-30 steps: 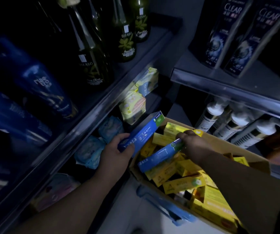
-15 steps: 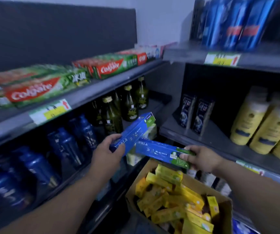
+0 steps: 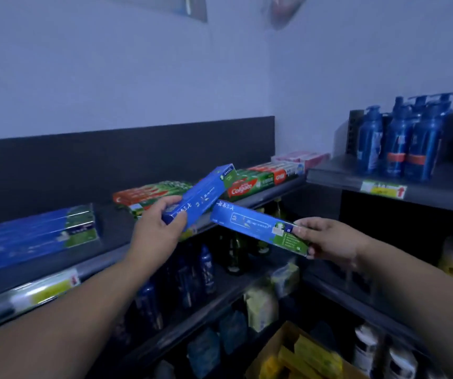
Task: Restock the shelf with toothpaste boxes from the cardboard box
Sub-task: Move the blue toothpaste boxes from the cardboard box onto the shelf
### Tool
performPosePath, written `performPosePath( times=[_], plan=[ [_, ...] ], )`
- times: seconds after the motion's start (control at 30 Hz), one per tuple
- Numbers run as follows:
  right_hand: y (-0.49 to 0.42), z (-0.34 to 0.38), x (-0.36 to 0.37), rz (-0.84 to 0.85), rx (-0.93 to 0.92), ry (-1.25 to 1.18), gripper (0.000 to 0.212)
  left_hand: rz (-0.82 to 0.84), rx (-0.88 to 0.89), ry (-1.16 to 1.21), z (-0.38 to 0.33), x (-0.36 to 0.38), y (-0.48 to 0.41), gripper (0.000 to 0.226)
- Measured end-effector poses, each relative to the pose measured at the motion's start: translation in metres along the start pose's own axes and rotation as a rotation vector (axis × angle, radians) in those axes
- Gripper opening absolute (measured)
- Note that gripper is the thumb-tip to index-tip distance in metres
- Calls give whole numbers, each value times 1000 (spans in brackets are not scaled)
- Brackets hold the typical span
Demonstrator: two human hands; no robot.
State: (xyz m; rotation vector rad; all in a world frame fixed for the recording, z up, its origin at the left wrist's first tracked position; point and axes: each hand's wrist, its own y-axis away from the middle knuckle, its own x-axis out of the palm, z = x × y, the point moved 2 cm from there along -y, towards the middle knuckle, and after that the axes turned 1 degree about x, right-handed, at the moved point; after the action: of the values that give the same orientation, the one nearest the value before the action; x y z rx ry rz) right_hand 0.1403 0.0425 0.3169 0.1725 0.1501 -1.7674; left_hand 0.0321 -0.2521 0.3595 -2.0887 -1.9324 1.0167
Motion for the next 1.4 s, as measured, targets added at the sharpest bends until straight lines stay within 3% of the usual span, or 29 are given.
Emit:
performPosePath(
  times=[0.17,0.4,0.6,0.87,1.23,1.4],
  plan=[
    [-35,46,43,44,-121,62,15,-137,42,-111,1,-67,-27,27],
    [-86,97,124,139,-274,388,19,-257,-11,-161,31,-166,-69,28],
    [-131,122,219,255,-322,576,24,-303,-52,-170,63,-229,-86,28],
    [-169,117,333,422,-305,620,37,-282,-98,-196,104,-276,-87,30],
    [-208,107,366,262,-299,617,27,-253,-133,-204,133,-301,-87,32],
    [-211,109,374,173,-305,602,36,-178,-157,-110,139,-302,-90,30]
  ],
)
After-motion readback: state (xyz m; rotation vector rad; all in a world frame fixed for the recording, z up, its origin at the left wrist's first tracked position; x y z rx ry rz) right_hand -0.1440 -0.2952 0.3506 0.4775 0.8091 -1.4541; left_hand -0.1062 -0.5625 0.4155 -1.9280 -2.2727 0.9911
